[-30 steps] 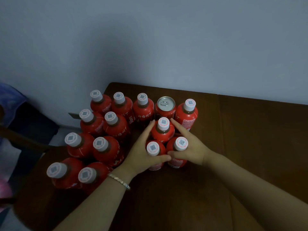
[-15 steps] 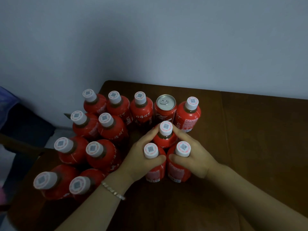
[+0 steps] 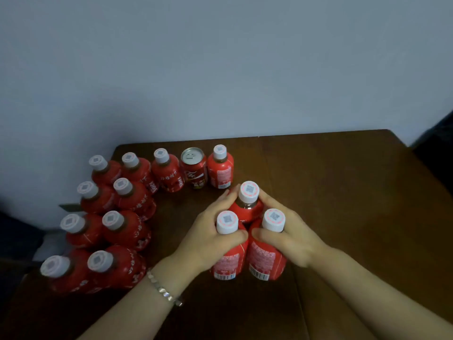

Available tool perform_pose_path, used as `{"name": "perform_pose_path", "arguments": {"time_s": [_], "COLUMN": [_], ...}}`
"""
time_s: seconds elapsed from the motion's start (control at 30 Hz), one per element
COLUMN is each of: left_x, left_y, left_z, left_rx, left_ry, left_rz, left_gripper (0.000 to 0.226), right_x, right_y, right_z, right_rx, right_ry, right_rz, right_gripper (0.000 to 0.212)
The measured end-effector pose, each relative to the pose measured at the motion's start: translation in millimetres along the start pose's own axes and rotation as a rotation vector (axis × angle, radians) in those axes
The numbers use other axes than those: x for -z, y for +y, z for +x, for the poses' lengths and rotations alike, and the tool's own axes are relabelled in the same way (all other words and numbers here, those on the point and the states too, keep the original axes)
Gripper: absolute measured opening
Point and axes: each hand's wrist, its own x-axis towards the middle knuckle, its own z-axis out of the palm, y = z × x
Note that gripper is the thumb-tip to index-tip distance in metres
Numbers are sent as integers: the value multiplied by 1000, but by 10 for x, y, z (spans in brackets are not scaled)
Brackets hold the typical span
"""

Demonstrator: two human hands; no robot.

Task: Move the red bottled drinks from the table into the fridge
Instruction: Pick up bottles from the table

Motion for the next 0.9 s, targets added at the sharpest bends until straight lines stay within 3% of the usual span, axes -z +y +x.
{"name": "perform_pose_path", "arguments": {"time_s": [0.43, 0.7, 0.9], "left_x": [-1838, -3629, -5338], "left_y": [1806, 2452, 2773], "left_z": [-635, -1760, -3225], "left_rx": [-263, -441, -568], "left_ry": [-415, -754, -1030], "left_rz": [159, 123, 71], "left_gripper": [80, 82, 81], "right_x": [1243, 1592, 1530], "right_y": [-781, -849, -813], "right_z": [-2456, -4848, -7133], "right_rx": [20, -52, -222], "right_ry": [453, 797, 1095], "right_rz": [-101, -140, -182], "right_gripper": [67, 73, 70]}}
